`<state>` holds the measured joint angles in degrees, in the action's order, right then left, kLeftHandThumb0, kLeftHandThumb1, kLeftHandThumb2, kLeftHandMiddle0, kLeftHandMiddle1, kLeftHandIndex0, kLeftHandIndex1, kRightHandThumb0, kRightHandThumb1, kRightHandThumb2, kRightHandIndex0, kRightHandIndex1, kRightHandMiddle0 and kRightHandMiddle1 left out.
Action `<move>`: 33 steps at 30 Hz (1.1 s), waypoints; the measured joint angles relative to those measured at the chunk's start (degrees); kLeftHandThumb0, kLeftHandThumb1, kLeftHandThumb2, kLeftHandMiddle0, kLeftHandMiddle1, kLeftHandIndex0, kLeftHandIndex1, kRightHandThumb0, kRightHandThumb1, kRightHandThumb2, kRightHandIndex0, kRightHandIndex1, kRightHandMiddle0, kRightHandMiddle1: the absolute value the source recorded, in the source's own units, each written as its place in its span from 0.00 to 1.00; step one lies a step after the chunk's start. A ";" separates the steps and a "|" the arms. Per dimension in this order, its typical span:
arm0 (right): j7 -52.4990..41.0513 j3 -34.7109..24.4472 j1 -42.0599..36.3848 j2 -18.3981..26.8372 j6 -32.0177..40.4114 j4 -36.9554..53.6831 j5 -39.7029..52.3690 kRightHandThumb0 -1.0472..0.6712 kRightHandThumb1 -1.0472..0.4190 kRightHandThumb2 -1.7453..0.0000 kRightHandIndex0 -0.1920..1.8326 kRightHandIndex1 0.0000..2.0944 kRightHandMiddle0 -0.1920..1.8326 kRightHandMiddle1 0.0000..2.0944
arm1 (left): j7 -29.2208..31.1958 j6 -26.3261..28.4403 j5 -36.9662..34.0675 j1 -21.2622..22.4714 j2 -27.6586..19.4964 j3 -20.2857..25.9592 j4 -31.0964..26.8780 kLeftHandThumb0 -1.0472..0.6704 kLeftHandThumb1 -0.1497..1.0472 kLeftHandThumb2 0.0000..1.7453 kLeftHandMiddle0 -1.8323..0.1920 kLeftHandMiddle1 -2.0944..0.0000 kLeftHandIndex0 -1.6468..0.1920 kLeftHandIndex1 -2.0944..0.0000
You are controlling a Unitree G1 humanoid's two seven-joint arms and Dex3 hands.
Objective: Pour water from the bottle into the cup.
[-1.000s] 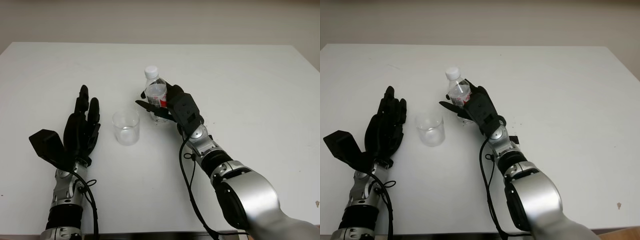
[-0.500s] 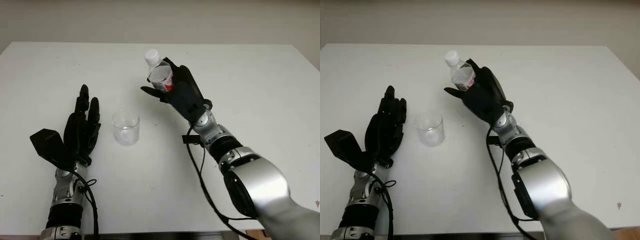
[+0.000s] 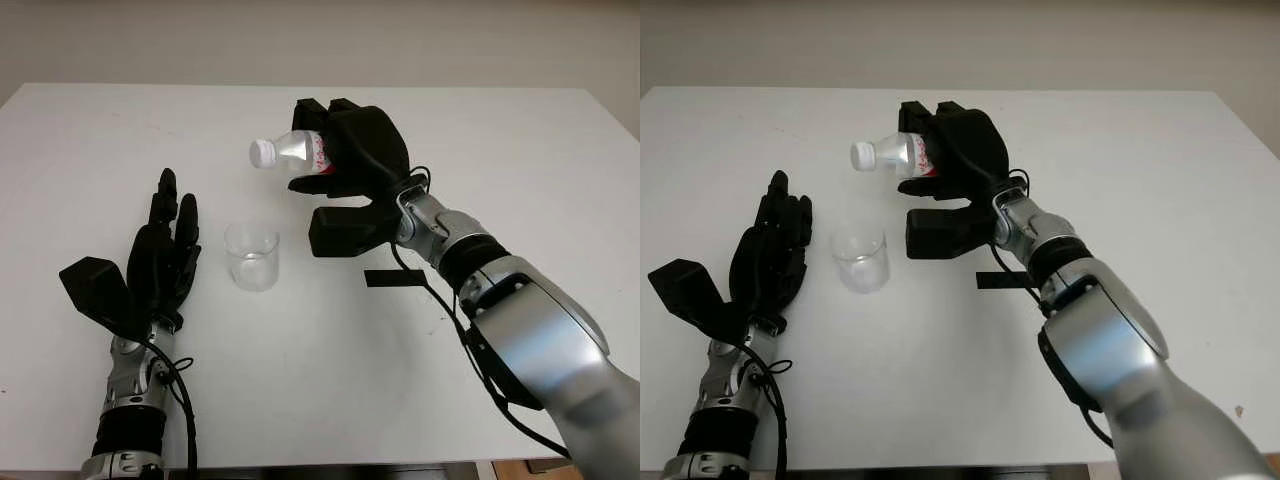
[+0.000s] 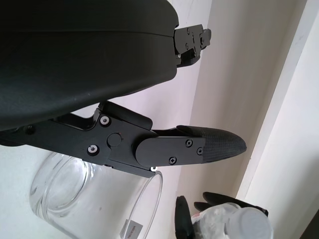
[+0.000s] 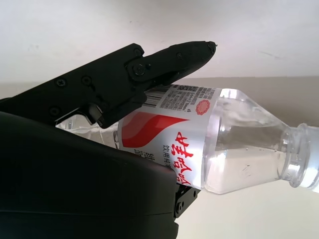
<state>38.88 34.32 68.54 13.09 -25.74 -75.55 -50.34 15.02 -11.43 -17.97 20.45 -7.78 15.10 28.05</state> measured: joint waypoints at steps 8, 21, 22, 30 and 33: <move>5.84 4.62 1.11 0.95 0.99 -0.25 -4.41 0.35 0.00 0.86 0.70 1.00 0.51 1.00 | 0.14 -0.08 0.02 0.02 0.00 -0.04 0.04 0.19 1.00 0.22 0.97 0.98 0.97 0.97; 15.90 15.43 4.87 2.63 6.30 -0.58 -15.73 0.31 0.00 0.86 0.69 1.00 0.40 1.00 | -0.33 -0.31 0.41 0.25 0.15 -0.18 0.28 0.20 1.00 0.24 0.97 0.98 0.97 0.98; 16.56 16.29 5.25 2.69 7.18 -0.59 -16.63 0.31 0.00 0.85 0.70 1.00 0.39 1.00 | -0.30 -0.32 0.40 0.25 0.16 -0.18 0.28 0.20 1.00 0.24 0.97 0.98 0.97 0.97; 21.05 22.67 7.50 3.01 12.13 -0.65 -22.85 0.29 0.00 0.89 0.68 1.00 0.29 0.95 | -0.32 -0.97 0.43 0.28 0.41 -0.24 0.56 0.20 1.00 0.24 0.97 0.97 0.97 0.97; 21.37 23.69 7.61 3.02 12.22 -0.72 -23.29 0.29 0.00 0.89 0.68 1.00 0.28 0.94 | -0.53 -0.98 0.58 0.29 0.42 -0.30 0.58 0.20 1.00 0.24 0.97 0.98 0.98 0.98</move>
<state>60.25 58.00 76.15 16.11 -13.52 -76.27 -73.63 14.49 -12.41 -17.39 20.73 -7.36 14.80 28.64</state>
